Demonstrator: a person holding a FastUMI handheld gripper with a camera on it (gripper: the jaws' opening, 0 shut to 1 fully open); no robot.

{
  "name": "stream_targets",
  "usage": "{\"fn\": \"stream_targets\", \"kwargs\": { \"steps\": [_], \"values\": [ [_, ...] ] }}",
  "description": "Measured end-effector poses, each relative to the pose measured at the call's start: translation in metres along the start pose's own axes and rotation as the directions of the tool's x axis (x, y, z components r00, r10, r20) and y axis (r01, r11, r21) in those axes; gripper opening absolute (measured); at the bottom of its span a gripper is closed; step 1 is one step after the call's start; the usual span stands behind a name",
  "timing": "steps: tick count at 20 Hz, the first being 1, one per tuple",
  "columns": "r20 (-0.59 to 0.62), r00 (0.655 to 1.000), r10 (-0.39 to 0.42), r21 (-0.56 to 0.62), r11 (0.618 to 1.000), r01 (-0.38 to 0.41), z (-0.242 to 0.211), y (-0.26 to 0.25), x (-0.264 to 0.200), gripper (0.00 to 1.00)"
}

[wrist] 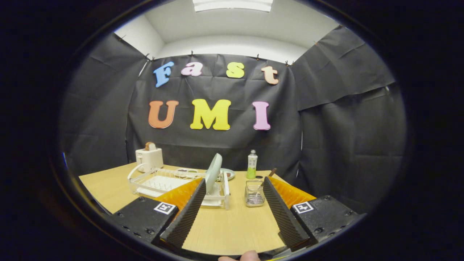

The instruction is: Take the plate from the dish rack, then take the spoon from the basket and place it into the plate.

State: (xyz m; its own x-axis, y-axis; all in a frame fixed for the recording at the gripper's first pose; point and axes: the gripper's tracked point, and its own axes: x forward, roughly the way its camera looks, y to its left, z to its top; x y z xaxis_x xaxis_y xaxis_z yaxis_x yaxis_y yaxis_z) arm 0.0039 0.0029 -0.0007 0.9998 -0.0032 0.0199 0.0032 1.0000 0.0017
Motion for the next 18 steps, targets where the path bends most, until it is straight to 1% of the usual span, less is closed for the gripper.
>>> {"fn": "stream_targets", "kwargs": {
  "steps": [3,8,13,18],
  "values": [
    [0.001,1.000,0.000,-0.009,1.000,0.000,-0.001,-0.002,0.002,1.00],
    [-0.020,1.000,0.005,0.011,1.000,-0.005,-0.008,-0.005,0.007,1.00],
    [-0.048,0.999,-0.013,0.015,1.000,0.013,-0.011,-0.026,0.013,1.00],
    [-0.051,0.998,-0.037,0.006,0.999,0.037,-0.002,-0.049,0.023,1.00]
  ]
}}
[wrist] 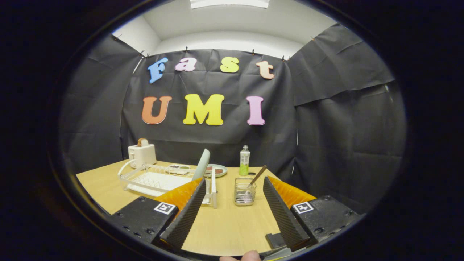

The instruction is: Take the plate from the dish rack, then take the spoon from the basket and place it into the plate.

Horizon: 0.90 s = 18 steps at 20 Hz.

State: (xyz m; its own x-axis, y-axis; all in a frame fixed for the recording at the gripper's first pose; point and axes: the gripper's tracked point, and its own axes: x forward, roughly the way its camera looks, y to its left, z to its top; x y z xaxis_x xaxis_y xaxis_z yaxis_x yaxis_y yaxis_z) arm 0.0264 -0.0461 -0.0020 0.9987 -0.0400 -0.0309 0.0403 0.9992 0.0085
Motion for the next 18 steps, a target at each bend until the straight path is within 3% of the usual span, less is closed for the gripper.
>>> {"fn": "stream_targets", "kwargs": {
  "steps": [7,13,18],
  "values": [
    [-0.028,0.999,0.037,-0.048,0.998,-0.038,0.015,0.007,0.027,1.00],
    [-0.084,0.989,0.123,-0.076,0.989,-0.129,0.074,0.033,0.092,1.00],
    [-0.278,0.941,0.193,-0.044,0.976,-0.214,0.100,0.067,0.164,1.00]
  ]
}}
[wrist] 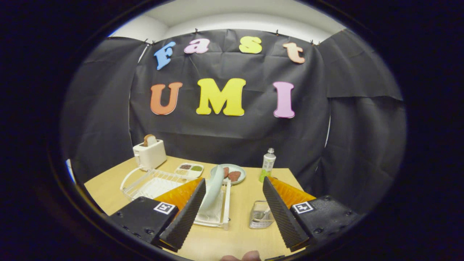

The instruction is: Take the plate from the dish rack, then take the spoon from the basket and place it into the plate.

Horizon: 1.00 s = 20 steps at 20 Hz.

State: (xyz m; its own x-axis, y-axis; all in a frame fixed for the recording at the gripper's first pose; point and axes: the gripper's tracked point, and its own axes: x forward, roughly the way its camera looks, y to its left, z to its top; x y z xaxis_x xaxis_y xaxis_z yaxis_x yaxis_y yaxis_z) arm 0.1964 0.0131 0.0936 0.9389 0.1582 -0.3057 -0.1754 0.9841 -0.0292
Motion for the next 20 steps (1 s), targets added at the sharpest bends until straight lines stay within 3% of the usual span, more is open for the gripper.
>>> {"fn": "stream_targets", "kwargs": {
  "steps": [5,9,20],
  "values": [
    [-0.218,0.973,0.074,0.042,0.997,-0.067,0.019,0.021,0.060,1.00],
    [-0.342,0.938,0.050,0.025,0.999,-0.044,0.028,0.025,0.098,1.00],
    [-0.635,0.772,0.030,0.061,0.998,0.011,-0.027,0.029,0.171,1.00]
  ]
}}
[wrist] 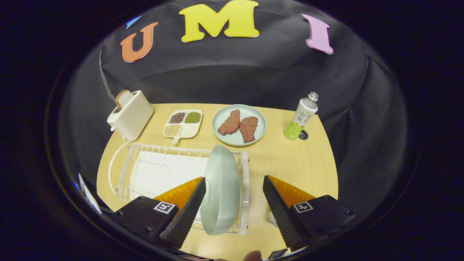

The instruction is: Take the plate from the dish rack, then take the spoon from the basket and place it into the plate.

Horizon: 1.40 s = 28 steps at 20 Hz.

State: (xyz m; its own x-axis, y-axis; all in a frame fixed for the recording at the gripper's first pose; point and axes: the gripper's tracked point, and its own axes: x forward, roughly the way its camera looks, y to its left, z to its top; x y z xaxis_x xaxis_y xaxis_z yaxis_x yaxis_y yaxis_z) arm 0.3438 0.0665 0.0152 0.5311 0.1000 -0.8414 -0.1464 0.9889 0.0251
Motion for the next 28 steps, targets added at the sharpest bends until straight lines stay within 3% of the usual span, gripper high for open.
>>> {"fn": "stream_targets", "kwargs": {
  "steps": [2,8,10,11,13,28],
  "values": [
    [-0.023,1.000,0.003,0.012,1.000,-0.003,-0.003,0.003,0.006,1.00],
    [-0.097,0.995,-0.011,0.074,0.997,0.018,-0.012,0.006,0.023,0.74],
    [-0.113,0.993,-0.022,0.102,0.994,0.034,-0.015,0.005,0.029,0.64],
    [-0.120,0.992,-0.029,0.114,0.993,0.043,-0.016,0.005,0.030,0.50],
    [-0.121,0.992,-0.045,0.128,0.990,0.061,-0.017,0.005,0.033,0.36],
    [-0.076,0.969,-0.236,0.083,0.967,0.242,-0.007,0.005,-0.003,0.33]
  ]
}}
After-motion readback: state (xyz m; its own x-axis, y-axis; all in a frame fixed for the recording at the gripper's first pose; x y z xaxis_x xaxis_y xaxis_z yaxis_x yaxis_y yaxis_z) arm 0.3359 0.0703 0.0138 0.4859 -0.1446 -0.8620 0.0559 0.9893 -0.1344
